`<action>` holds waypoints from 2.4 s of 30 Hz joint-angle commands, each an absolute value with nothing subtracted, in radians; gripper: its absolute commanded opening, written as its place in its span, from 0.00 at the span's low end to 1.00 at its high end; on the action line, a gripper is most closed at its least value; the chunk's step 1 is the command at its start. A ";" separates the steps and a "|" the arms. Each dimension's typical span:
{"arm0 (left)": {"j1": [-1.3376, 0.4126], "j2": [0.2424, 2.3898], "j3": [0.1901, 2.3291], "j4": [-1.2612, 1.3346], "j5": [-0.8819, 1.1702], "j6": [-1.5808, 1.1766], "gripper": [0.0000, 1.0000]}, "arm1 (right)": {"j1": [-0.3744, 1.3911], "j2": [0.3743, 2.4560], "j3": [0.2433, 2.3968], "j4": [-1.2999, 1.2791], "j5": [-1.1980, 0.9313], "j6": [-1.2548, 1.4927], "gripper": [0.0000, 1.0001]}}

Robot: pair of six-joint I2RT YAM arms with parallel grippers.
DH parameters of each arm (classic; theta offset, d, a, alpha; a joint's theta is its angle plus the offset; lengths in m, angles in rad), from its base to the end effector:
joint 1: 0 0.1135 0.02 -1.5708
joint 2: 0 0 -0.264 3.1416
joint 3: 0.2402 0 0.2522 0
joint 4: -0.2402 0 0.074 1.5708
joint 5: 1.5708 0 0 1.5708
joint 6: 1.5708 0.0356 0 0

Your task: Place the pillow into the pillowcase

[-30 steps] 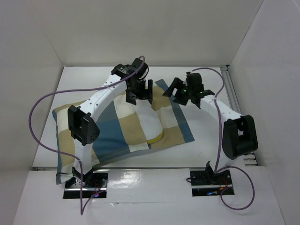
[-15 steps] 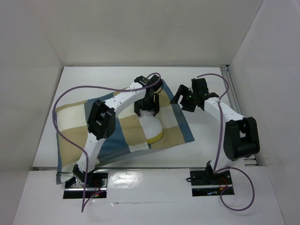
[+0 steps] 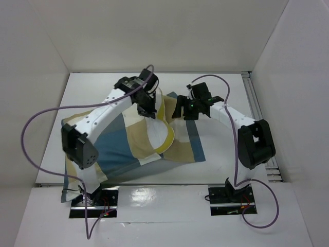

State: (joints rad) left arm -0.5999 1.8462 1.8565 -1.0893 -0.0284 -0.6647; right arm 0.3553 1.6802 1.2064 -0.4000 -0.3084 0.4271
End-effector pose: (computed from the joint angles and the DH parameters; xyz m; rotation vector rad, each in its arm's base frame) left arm 0.3207 -0.2181 0.3335 -0.0972 2.7028 -0.3702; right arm 0.3370 0.1366 0.2348 -0.0517 2.5232 0.7111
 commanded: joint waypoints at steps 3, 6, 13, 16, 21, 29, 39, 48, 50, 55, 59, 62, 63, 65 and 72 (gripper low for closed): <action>-0.572 1.654 1.809 -0.962 0.139 -0.607 0.00 | 0.443 1.721 1.273 -0.324 -0.408 0.428 0.67; -0.563 1.593 1.779 -0.922 0.150 -0.598 0.00 | 0.489 1.747 1.273 -0.235 -0.486 0.472 0.65; -0.554 1.563 1.779 -0.911 0.169 -0.589 0.00 | 0.546 1.767 1.223 0.001 -0.646 0.609 0.65; -0.545 1.563 1.792 -0.911 0.183 -0.589 0.00 | 0.598 1.824 1.284 -0.037 -0.614 0.589 0.66; -0.534 1.563 1.812 -0.911 0.201 -0.589 0.00 | 0.623 1.966 1.408 -0.159 -0.461 0.554 0.26; -0.456 1.542 1.723 -0.902 0.222 -0.578 0.00 | 0.410 1.764 1.215 -0.204 -0.331 0.554 0.00; -0.364 1.575 1.546 -0.877 0.216 -0.614 0.00 | 0.258 1.614 1.183 -0.275 -0.393 0.509 0.00; -0.364 1.634 1.499 -0.877 0.115 -0.614 0.00 | 0.171 1.623 1.183 -0.407 -0.269 0.480 0.00; -0.354 1.660 1.488 -0.877 0.104 -0.614 0.00 | 0.129 1.586 1.140 -0.387 -0.258 0.517 0.00; -0.354 1.713 1.460 -0.856 0.094 -0.614 0.00 | 0.086 1.434 1.029 -0.272 -0.273 0.589 0.01; -0.364 1.743 1.451 -0.835 0.094 -0.614 0.00 | 0.086 1.499 1.133 -0.428 -0.210 0.517 0.07; -0.377 1.753 1.451 -0.778 0.172 -0.603 0.00 | 0.086 1.538 1.124 -0.417 -0.199 0.508 0.00; -0.393 1.764 1.451 -0.737 0.230 -0.603 0.00 | 0.086 1.558 1.114 -0.401 -0.212 0.508 0.00; -0.414 1.773 1.451 -0.707 0.261 -0.603 0.00 | 0.086 1.568 1.124 -0.413 -0.212 0.520 0.00; -0.453 1.937 1.551 -0.813 0.238 -0.506 0.00 | 0.086 1.318 1.051 -0.256 -0.141 0.621 0.00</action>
